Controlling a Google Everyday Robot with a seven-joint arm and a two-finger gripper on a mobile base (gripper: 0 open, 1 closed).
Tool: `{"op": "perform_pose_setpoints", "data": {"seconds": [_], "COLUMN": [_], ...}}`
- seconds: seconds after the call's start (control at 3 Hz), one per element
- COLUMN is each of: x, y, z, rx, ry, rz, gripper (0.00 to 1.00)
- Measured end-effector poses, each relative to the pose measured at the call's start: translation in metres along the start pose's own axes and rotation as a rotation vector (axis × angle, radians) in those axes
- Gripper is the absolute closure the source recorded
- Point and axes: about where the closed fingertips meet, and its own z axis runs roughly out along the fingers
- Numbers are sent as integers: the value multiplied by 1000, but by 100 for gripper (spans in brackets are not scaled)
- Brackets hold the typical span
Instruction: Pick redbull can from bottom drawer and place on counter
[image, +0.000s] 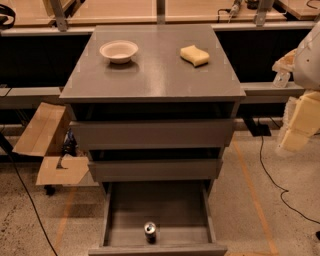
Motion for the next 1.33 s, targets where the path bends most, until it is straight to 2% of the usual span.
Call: {"op": "perform_pose_setpoints", "data": {"seconds": [0.33, 0.67, 1.0, 1.33], "x": [0, 7, 9, 6], "y": [0, -4, -11, -15], "z": [0, 10, 41, 80], "rx": [0, -11, -14, -39], "ry": [0, -67, -194, -305], "rz": [0, 26, 64, 110], "gripper": [0, 0, 0, 0]}}
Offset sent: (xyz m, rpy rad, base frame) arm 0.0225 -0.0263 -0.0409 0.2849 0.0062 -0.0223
